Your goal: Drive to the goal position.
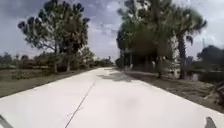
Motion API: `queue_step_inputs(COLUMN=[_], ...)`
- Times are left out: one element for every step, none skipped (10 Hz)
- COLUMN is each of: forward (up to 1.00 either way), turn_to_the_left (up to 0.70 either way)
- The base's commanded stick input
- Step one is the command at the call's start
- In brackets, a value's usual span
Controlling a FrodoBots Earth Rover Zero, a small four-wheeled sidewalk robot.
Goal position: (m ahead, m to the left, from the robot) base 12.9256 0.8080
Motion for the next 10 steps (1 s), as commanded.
queue_step_inputs(forward=[0.7, 0.7, 0.7, 0.7, 0.7, 0.7, 0.7, 0.7, 0.7, 0.7], turn_to_the_left=[0.0, 0.0, 0.0, 0.0, 0.14, 0.27, 0.35, 0.16, 0.0, 0.0])
